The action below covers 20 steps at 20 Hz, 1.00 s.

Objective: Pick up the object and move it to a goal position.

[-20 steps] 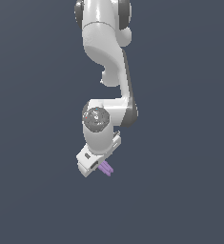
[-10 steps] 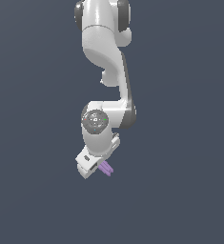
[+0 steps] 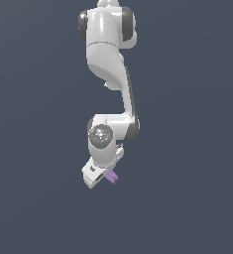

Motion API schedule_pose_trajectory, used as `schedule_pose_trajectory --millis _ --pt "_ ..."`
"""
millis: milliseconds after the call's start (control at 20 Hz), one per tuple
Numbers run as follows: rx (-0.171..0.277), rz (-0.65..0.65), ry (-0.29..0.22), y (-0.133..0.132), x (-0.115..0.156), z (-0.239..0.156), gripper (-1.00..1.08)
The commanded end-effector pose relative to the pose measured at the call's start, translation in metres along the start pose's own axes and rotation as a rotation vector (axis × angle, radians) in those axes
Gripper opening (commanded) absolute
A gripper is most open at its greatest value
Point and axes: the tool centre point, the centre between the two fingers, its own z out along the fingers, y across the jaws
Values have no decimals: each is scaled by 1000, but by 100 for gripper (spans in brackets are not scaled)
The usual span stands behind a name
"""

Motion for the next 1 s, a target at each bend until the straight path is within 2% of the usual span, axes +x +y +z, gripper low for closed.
schedule_pose_trajectory --millis 0,150,200,950 --pt "-2 -1 1 1 1 5 100" --pt "-1 0 1 2 1 4 100" --pt "-1 0 1 2 1 4 -100" --pt "-1 0 1 0 -1 2 -100"
